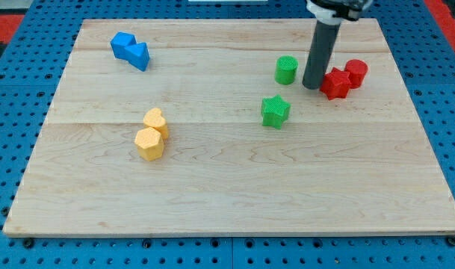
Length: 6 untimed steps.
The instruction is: Move the green circle to the top left side of the green star
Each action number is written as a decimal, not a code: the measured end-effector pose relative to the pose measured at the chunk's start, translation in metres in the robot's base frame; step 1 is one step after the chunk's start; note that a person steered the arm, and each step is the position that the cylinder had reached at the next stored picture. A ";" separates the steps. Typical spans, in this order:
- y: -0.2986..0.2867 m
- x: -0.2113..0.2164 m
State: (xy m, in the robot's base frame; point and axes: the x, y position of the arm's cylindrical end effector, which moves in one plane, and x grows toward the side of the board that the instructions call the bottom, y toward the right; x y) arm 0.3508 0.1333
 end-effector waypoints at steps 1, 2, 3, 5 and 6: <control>-0.019 -0.026; -0.057 -0.030; -0.033 -0.059; -0.065 -0.011; -0.068 -0.002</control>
